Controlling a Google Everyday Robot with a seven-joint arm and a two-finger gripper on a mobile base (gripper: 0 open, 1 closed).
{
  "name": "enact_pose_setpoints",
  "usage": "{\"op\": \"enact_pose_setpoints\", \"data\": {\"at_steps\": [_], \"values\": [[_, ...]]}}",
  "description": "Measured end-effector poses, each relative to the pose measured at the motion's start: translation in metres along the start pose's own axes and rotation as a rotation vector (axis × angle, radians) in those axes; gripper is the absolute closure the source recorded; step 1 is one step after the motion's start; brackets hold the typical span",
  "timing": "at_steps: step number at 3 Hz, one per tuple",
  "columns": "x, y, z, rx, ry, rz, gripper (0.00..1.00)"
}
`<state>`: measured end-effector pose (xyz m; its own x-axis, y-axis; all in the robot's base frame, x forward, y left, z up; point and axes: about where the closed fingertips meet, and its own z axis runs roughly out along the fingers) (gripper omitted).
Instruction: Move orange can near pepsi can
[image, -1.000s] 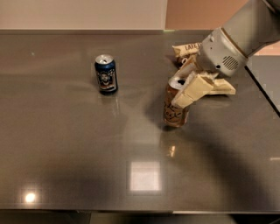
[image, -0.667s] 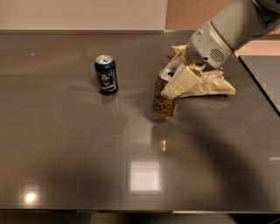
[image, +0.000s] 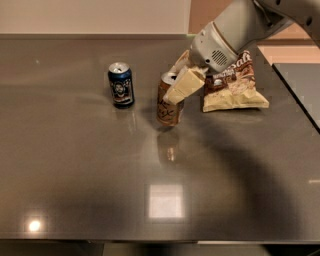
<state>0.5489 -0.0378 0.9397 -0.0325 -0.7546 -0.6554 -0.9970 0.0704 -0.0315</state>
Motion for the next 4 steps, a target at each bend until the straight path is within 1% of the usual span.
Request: {"op": "enact_pose_setpoints", "data": {"at_steps": [2, 4], "values": [[-0.012, -0.026, 0.028, 0.0, -0.022, -0.004, 1.0], [-0.025, -0.046, 0.05, -0.005, -0.012, -0.03, 1.0]]}}
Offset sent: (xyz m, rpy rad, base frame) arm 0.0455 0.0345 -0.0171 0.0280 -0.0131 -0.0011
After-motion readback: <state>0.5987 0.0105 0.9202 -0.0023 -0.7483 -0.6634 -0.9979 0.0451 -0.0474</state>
